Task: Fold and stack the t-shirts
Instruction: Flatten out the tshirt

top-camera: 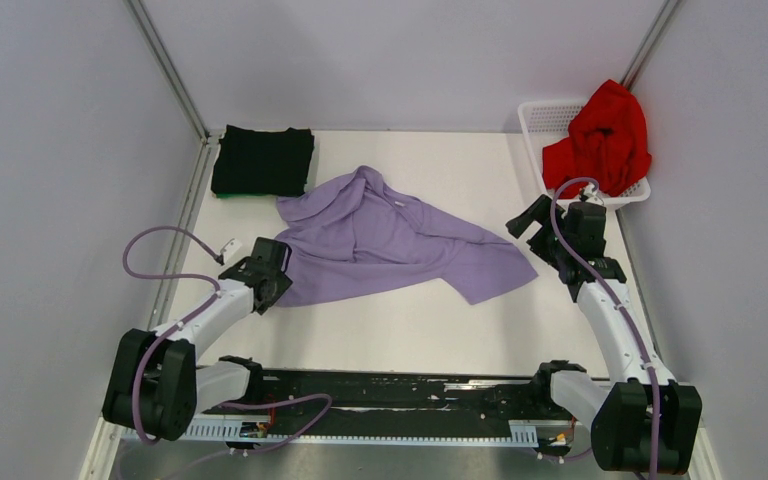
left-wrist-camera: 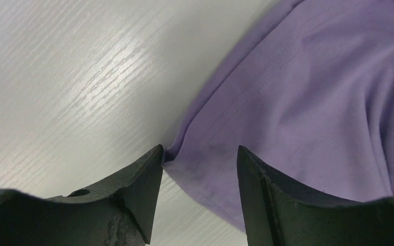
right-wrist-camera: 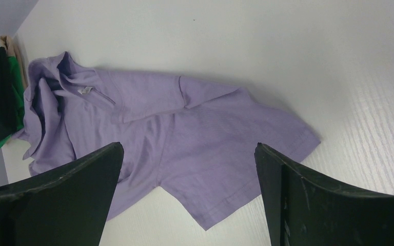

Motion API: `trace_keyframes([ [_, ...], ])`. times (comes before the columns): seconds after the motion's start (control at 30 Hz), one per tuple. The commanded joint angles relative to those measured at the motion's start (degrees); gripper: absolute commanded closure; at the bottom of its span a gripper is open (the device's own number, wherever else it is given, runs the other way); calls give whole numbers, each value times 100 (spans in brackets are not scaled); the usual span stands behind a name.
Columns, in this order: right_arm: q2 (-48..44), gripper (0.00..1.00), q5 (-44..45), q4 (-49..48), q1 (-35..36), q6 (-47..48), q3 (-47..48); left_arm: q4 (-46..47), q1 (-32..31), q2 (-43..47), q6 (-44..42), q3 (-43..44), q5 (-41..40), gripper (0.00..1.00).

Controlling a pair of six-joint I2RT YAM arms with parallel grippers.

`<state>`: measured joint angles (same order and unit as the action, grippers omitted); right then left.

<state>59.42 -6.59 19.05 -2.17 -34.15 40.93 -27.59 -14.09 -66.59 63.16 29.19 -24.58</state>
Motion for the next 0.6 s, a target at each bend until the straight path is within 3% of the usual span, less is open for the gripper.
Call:
trace_keyframes([
  [0.0,-97,0,-22,-147,-2,102,12,520,77,-340,372,-110,-71,42],
  [0.27,-90,0,119,-103,-4,107,21,723,82,-443,99,-61,18,64],
  [0.33,-86,0,146,-94,-2,115,21,719,82,-490,15,-22,41,73],
  [0.43,-51,0,182,-54,-2,111,27,651,82,-518,-6,29,84,99],
  [0.57,59,1,200,268,-2,166,152,570,79,-285,-96,13,122,100],
])
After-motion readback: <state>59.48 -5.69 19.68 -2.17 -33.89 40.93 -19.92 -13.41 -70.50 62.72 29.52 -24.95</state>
